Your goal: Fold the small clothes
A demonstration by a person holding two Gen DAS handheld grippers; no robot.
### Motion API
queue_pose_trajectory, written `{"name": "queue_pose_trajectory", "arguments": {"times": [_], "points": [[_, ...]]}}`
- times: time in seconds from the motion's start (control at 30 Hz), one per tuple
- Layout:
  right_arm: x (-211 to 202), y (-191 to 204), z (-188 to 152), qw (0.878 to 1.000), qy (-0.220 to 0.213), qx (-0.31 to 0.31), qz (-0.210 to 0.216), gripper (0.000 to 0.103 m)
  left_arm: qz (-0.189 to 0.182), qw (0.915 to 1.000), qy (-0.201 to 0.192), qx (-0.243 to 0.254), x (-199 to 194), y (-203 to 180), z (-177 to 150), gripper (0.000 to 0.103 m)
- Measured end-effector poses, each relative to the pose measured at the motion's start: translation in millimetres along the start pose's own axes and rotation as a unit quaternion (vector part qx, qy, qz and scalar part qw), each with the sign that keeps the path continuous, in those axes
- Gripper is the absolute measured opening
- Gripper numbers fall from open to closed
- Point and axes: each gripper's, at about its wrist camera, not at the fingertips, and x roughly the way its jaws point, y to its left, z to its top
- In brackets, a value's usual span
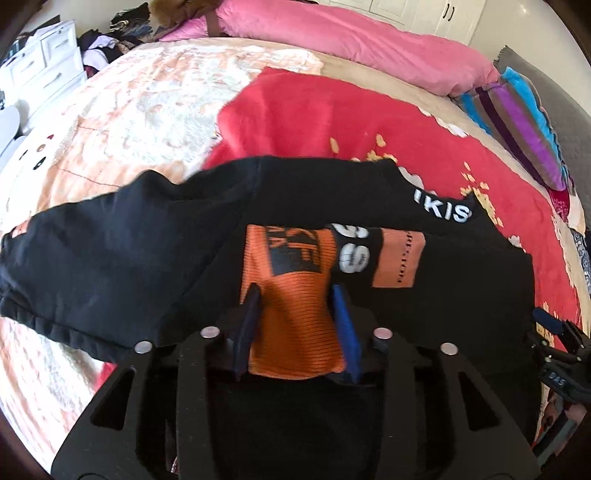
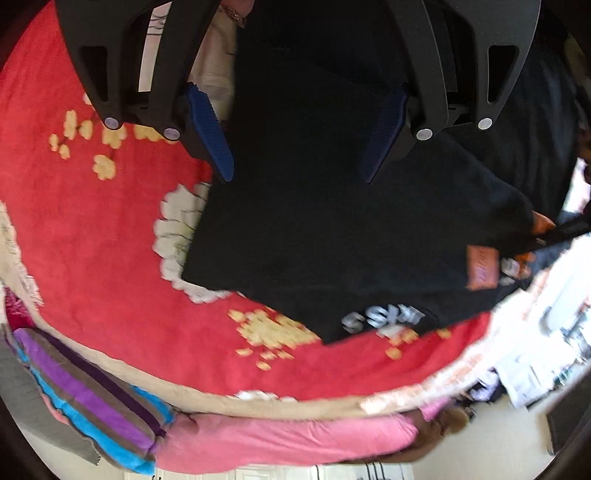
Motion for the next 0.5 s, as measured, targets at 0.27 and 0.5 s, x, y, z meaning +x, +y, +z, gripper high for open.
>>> {"name": "queue_pose_trajectory", "arguments": {"times": [0.27, 0.5], "points": [[-2.7, -18.8, 1.6, 0.999, -0.008, 0.041, -0.01, 0.07, 0.037, 0.9979, -0.052, 0.007, -37.3, 17.3, 6.7, 0.038], [-22.4, -10.4, 7.7, 0.997, -0.044, 0.037, 0.055, 0.072, -0.006, 0.9955, -0.045, 0.083, -40.8, -41.0, -1.2, 0.051]]}}
